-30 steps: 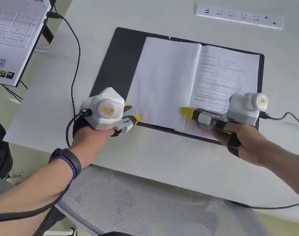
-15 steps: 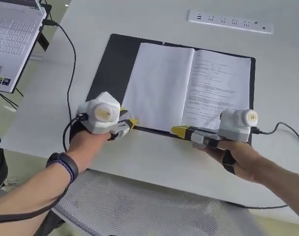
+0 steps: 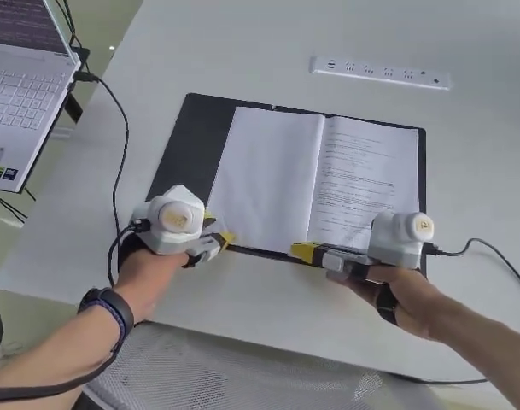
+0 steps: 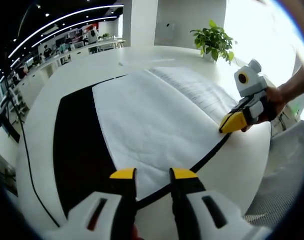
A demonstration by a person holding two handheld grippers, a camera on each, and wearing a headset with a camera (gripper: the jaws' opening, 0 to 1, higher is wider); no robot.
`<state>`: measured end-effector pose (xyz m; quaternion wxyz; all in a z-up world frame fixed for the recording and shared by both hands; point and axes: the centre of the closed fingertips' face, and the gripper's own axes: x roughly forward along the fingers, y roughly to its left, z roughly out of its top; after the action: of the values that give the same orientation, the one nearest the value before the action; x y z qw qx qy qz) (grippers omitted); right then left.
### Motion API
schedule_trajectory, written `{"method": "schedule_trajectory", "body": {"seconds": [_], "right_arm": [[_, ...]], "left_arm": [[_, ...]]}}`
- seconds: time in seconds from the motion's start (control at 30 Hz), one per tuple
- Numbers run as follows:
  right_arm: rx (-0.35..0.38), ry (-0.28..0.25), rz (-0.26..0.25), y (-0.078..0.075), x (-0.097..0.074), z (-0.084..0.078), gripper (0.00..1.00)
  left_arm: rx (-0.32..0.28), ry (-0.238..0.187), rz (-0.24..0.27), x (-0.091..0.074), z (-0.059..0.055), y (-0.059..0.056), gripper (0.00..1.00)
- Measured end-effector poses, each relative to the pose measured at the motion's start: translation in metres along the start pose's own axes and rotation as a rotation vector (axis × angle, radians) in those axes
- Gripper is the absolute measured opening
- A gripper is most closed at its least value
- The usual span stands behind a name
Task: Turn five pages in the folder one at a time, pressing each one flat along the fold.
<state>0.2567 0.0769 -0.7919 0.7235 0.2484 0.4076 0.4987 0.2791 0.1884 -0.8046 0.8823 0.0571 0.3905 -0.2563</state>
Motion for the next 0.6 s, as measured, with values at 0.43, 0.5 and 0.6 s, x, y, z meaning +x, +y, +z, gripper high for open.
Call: {"method": "schedule_trajectory", "body": {"seconds": [0.43, 0.5, 0.6], "right_arm": [[-0.169, -0.065, -0.094, 0.004, -0.044, 0.026, 0.13], [-0.196, -0.082, -0.111, 0.004, -0.054, 0.031, 0.15], [-0.230, -0.097, -0.149, 0.002, -0.069, 0.038, 0.18]], "left_arm": [[0.018, -0.057, -0.012, -0.016, 0.025, -0.018, 0.32], [0.020, -0.072, -0.013, -0.020, 0.030, -0.021, 0.33], [0.034, -0.082, -0.014, -0.025, 0.035, -0.024, 0.33]]}}
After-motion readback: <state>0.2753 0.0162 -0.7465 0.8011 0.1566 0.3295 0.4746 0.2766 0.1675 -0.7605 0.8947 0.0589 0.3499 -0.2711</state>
